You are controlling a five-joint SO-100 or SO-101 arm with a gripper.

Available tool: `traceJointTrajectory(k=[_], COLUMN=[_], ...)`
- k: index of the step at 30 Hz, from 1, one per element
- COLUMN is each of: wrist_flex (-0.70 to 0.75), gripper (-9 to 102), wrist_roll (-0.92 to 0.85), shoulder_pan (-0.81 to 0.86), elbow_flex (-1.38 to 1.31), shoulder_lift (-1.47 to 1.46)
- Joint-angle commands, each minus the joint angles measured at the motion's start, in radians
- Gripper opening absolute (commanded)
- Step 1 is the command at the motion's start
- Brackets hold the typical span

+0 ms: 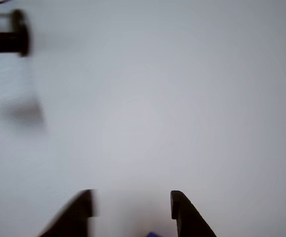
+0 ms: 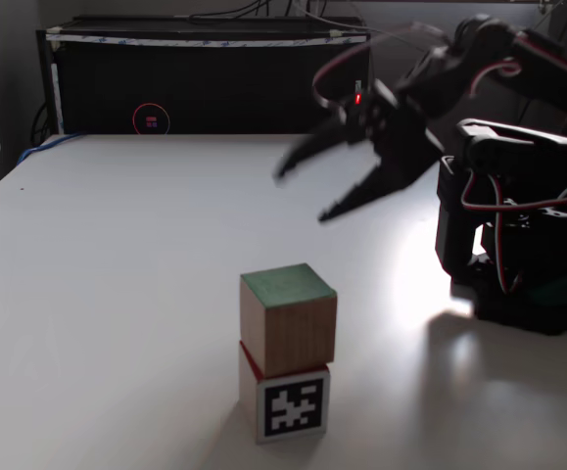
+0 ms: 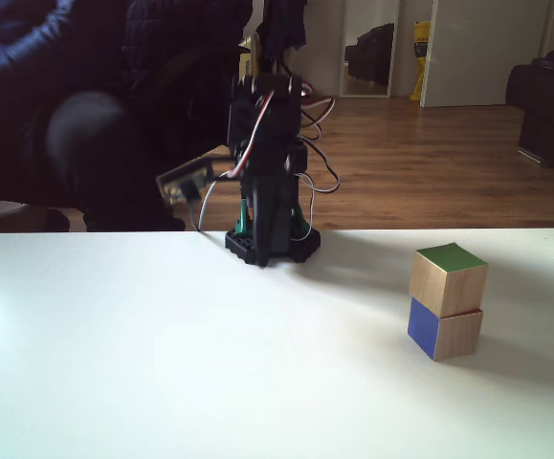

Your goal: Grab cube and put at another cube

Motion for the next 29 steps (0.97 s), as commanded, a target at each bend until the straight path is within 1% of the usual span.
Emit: traceJointTrajectory(k=[1,3,29], wrist_flex=[-0.014,-0.031,-0.031], gripper=[4,0,0], wrist_roll=[-0.023,-0.058,-0.063], shoulder_pan=[0.009,-0.005,-0.018], elbow_flex=[0.061,0.117,0.117], shoulder_lift=[0.025,0.023,0.025])
